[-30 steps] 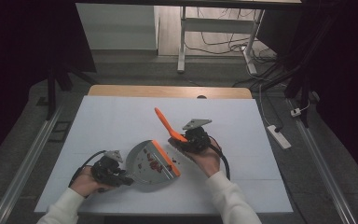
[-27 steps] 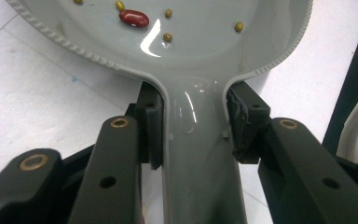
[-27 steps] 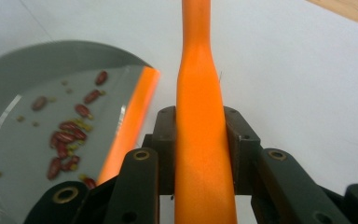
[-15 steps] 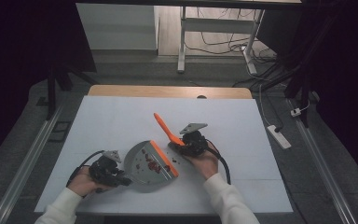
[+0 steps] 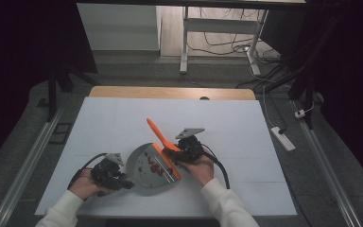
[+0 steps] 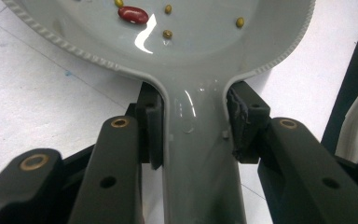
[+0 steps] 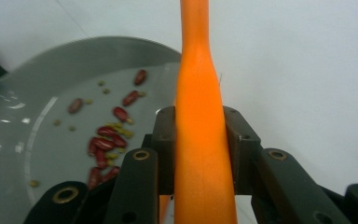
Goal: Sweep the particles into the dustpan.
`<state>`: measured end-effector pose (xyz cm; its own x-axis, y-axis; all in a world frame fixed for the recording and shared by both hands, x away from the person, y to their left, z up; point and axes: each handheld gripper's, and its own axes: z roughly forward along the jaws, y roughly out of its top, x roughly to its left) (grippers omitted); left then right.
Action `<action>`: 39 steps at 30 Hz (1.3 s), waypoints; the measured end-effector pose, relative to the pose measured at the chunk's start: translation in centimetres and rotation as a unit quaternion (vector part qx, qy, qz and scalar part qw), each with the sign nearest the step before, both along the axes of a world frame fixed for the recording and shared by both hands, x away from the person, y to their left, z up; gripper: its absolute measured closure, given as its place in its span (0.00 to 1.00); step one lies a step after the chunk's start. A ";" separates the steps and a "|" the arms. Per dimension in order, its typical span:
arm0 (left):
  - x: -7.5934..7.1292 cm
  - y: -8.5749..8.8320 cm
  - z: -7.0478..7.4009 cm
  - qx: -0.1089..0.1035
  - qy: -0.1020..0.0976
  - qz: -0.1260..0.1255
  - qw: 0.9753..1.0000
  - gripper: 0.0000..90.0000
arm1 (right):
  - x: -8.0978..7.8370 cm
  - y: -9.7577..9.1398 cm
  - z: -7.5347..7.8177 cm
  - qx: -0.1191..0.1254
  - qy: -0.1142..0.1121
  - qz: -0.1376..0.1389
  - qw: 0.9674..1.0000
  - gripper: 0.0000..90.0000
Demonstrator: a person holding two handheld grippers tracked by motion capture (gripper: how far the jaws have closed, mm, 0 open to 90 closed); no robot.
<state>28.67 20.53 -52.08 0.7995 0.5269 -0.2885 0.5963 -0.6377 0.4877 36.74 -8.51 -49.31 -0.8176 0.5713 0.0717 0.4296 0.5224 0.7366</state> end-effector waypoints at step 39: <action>-1.0 0.0 0.4 0.002 -0.002 -0.012 1.000 0.69 | -1.4 -2.9 0.2 -0.017 -0.015 -0.029 0.999 0.77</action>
<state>27.64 20.49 -51.72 0.8128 0.5093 -0.2828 0.5790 -0.6532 0.4880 35.30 -11.45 -49.07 -0.7840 0.6201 0.0282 0.4385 0.5211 0.7322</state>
